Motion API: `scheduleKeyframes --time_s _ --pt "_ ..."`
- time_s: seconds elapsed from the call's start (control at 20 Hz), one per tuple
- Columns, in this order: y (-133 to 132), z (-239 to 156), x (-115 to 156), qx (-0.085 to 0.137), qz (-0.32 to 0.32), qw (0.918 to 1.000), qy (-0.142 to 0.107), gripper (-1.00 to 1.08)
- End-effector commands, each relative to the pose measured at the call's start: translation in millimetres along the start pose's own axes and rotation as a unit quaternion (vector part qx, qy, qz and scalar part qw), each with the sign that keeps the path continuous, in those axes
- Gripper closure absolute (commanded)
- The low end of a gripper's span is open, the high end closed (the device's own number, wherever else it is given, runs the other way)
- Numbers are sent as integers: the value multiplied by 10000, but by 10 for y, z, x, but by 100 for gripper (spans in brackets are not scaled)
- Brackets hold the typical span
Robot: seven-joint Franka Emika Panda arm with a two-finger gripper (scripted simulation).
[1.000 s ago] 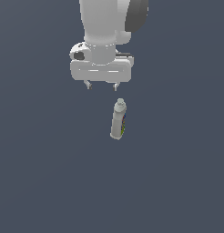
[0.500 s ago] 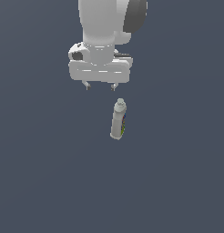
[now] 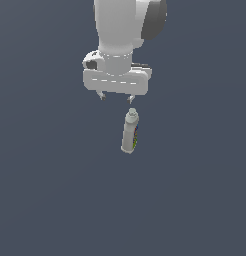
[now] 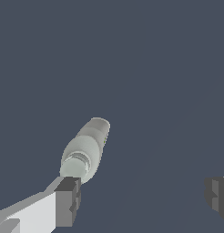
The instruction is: Pick up the object and move it to a goal position.
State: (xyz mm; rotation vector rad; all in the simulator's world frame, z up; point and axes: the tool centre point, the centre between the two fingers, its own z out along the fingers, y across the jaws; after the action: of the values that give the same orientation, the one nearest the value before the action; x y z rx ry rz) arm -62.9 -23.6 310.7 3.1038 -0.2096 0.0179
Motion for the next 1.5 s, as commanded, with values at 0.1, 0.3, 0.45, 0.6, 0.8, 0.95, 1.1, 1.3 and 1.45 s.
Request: scheduleKeyframes --time_s 0.1,0.3,0.45,0.6,0.8,0.95,1.1,1.3,1.45 --pt "-152 68 -7 35 383 9993 -15 -92" --pt "-307 137 -19 70 782 9969 -35 -92" --pt "-407 182 -30 91 1040 9945 -50 -92" --pt "-489 219 -40 108 1251 9921 -64 -92" --pt "-570 256 -52 124 1459 9892 -78 -92" --pt "-609 273 -58 132 1560 9876 -86 -92" --pt "-630 283 -61 135 1615 9867 -90 -92" --pt "-630 286 -62 135 1606 9869 -91 -92" --pt "-631 332 -64 135 1609 9868 -91 -92"
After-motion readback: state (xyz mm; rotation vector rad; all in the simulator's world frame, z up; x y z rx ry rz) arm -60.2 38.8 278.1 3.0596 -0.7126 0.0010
